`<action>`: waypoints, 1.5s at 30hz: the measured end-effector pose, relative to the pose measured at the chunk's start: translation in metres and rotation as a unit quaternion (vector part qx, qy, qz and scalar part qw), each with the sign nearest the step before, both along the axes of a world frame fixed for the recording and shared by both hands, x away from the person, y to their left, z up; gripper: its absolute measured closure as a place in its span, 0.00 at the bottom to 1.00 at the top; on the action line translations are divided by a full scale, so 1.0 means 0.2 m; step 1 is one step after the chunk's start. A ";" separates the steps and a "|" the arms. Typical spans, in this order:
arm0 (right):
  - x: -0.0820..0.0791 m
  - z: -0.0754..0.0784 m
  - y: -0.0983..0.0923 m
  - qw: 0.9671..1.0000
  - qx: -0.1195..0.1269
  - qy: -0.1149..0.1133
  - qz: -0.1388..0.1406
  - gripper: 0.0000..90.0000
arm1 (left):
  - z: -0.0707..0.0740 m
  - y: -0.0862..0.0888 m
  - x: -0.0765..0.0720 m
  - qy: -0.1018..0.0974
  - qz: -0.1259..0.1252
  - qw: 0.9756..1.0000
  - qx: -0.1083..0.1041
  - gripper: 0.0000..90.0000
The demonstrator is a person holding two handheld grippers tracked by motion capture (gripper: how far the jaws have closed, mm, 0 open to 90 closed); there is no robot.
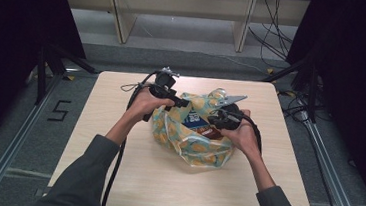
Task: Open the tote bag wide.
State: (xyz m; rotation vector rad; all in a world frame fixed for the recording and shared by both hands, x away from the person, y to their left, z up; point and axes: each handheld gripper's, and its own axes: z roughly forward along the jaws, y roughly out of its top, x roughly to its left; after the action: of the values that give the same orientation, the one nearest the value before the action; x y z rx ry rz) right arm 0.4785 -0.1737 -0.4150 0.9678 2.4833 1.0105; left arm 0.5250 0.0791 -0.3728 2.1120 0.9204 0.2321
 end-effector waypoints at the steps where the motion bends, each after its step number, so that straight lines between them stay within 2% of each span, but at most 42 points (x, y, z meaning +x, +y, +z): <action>1: 0.00 -0.02 0.02 1.000 0.015 -0.015 -0.006 0.98 | 0.00 0.01 -0.02 -0.005 -0.001 1.000 0.006 0.33; 2: 0.00 0.00 0.02 1.000 0.003 -0.002 0.001 0.98 | 0.00 0.02 -0.05 -0.013 -0.002 1.000 0.014 0.33; 3: 0.00 -0.01 0.03 1.000 0.016 -0.015 0.000 0.98 | 0.00 0.03 -0.08 -0.029 0.001 0.999 0.023 0.34; 4: 0.01 -0.01 0.03 1.000 0.009 -0.015 0.004 0.98 | -0.01 0.03 -0.11 -0.045 0.008 0.999 0.030 0.36; 5: 0.00 -0.01 0.04 1.000 0.009 -0.003 0.007 0.98 | -0.02 0.02 -0.15 -0.061 0.004 0.997 0.040 0.39; 6: 0.01 -0.01 0.05 1.000 0.000 0.001 0.011 0.98 | -0.02 0.02 -0.15 -0.061 0.004 0.997 0.040 0.42; 7: 0.01 -0.02 0.07 1.000 0.005 -0.007 0.011 0.98 | -0.05 0.00 -0.22 -0.075 -0.017 0.996 0.033 0.45; 8: 0.01 -0.02 0.07 1.000 0.005 -0.007 0.011 0.98 | -0.05 0.00 -0.22 -0.075 -0.017 0.996 0.033 0.49; 9: 0.02 -0.01 0.08 1.000 -0.003 0.005 0.017 0.98 | -0.08 -0.03 -0.26 -0.071 -0.033 0.997 0.027 0.49; 10: 0.04 -0.02 0.13 1.000 -0.011 0.004 0.019 0.98 | -0.14 -0.07 -0.30 -0.064 -0.062 0.995 0.041 0.58; 11: 0.05 -0.02 0.14 1.000 -0.013 0.006 0.018 0.98 | -0.18 -0.09 -0.31 -0.056 -0.078 0.994 0.059 0.59; 12: 0.05 -0.02 0.14 1.000 -0.013 0.006 0.018 0.98 | -0.18 -0.09 -0.31 -0.056 -0.078 0.994 0.059 0.62; 13: 0.07 -0.02 0.16 1.000 -0.019 0.007 0.016 0.98 | -0.23 -0.10 -0.32 -0.050 -0.085 0.992 0.080 0.62; 14: 0.12 -0.04 0.20 0.999 -0.030 0.012 0.006 0.99 | -0.29 -0.10 -0.33 -0.040 -0.086 0.992 0.084 0.69; 16: 0.14 -0.04 0.21 0.999 -0.037 0.015 0.005 0.99 | -0.32 -0.09 -0.34 -0.032 -0.097 0.991 0.085 0.80; 17: 0.20 -0.05 0.23 0.998 -0.054 0.012 -0.007 1.00 | -0.37 -0.06 -0.36 -0.012 -0.120 0.988 0.093 0.85; 18: 0.20 -0.05 0.23 0.998 -0.054 0.012 -0.007 1.00 | -0.37 -0.06 -0.36 -0.012 -0.120 0.988 0.093 0.88; 19: 0.26 -0.07 0.24 0.998 -0.059 0.009 -0.026 1.00 | -0.41 -0.03 -0.41 -0.003 -0.134 0.985 0.105 0.91; 20: 0.26 -0.07 0.24 0.998 -0.059 0.009 -0.026 1.00 | -0.41 -0.03 -0.41 -0.003 -0.134 0.985 0.105 0.92; 21: 0.32 -0.08 0.23 0.997 -0.065 0.015 -0.047 1.00 | -0.44 0.00 -0.47 0.006 -0.145 0.983 0.112 0.93; 22: 0.32 -0.08 0.23 0.997 -0.065 0.015 -0.047 1.00 | -0.44 0.00 -0.47 0.006 -0.145 0.983 0.112 0.93; 23: 0.37 -0.09 0.22 0.995 -0.071 0.009 -0.063 1.00 | -0.47 0.03 -0.52 0.011 -0.154 0.981 0.121 0.94; 24: 0.37 -0.09 0.22 0.995 -0.071 0.009 -0.063 1.00 | -0.47 0.03 -0.52 0.011 -0.154 0.981 0.121 0.94; 25: 0.40 -0.10 0.22 0.995 -0.063 0.025 -0.075 1.00 | -0.52 0.05 -0.56 0.019 -0.154 0.980 0.126 0.95; 26: 0.40 -0.10 0.22 0.995 -0.063 0.025 -0.075 1.00 | -0.52 0.05 -0.56 0.019 -0.154 0.980 0.126 0.95; 27: 0.41 -0.10 0.22 0.995 -0.062 0.023 -0.080 1.00 | -0.55 0.07 -0.58 0.030 -0.155 0.979 0.125 0.95; 29: 0.44 -0.10 0.22 0.994 -0.063 0.027 -0.088 1.00 | -0.58 0.08 -0.61 0.037 -0.166 0.977 0.131 0.95; 30: 0.45 -0.09 0.23 0.993 -0.062 0.031 -0.092 1.00 | -0.59 0.08 -0.63 0.042 -0.161 0.978 0.127 0.94; 31: 0.46 -0.09 0.24 0.993 -0.068 0.033 -0.091 1.00 | -0.57 0.09 -0.62 0.032 -0.162 0.979 0.120 0.89; 32: 0.46 -0.09 0.24 0.993 -0.068 0.033 -0.091 1.00 | -0.57 0.09 -0.62 0.032 -0.162 0.979 0.120 0.85; 33: 0.46 -0.10 0.25 0.993 -0.071 0.037 -0.088 1.00 | -0.50 0.12 -0.61 0.005 -0.143 0.984 0.107 0.81; 34: 0.46 -0.10 0.25 0.993 -0.072 0.036 -0.084 1.00 | -0.46 0.13 -0.60 -0.012 -0.135 0.987 0.089 0.79; 35: 0.45 -0.10 0.26 0.993 -0.070 0.040 -0.083 1.00 | -0.42 0.12 -0.60 -0.034 -0.100 0.993 0.057 0.76; 36: 0.45 -0.09 0.26 0.993 -0.069 0.043 -0.080 1.00 | -0.37 0.12 -0.59 -0.048 -0.089 0.994 0.042 0.72; 37: 0.44 -0.09 0.26 0.994 -0.064 0.045 -0.078 1.00 | -0.33 0.10 -0.58 -0.063 -0.074 0.995 0.036 0.70; 38: 0.44 -0.08 0.26 0.994 -0.061 0.044 -0.075 1.00 | -0.30 0.09 -0.55 -0.077 -0.075 0.993 0.051 0.68; 39: 0.44 -0.07 0.25 0.995 -0.056 0.047 -0.074 1.00 | -0.29 0.07 -0.53 -0.078 -0.068 0.993 0.056 0.65; 40: 0.43 -0.07 0.25 0.995 -0.054 0.044 -0.070 1.00 | -0.29 0.05 -0.50 -0.070 -0.062 0.994 0.048 0.62; 41: 0.42 -0.05 0.25 0.995 -0.053 0.048 -0.073 1.00 | -0.30 0.04 -0.47 -0.078 -0.048 0.994 0.066 0.59; 42: 0.42 -0.05 0.25 0.995 -0.053 0.048 -0.073 1.00 | -0.30 0.04 -0.47 -0.078 -0.048 0.994 0.066 0.56; 43: 0.41 -0.04 0.24 0.996 -0.045 0.047 -0.064 1.00 | -0.33 -0.01 -0.42 -0.066 -0.030 0.995 0.073 0.52; 45: 0.39 -0.02 0.24 0.996 -0.041 0.047 -0.063 1.00 | -0.36 -0.05 -0.38 -0.069 -0.012 0.992 0.105 0.48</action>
State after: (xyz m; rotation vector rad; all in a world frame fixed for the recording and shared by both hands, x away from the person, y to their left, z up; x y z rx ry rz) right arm 0.5570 -0.1266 -0.4196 1.1544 2.4811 0.8355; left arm 0.4498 0.0694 -0.4451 2.2654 0.8175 0.4738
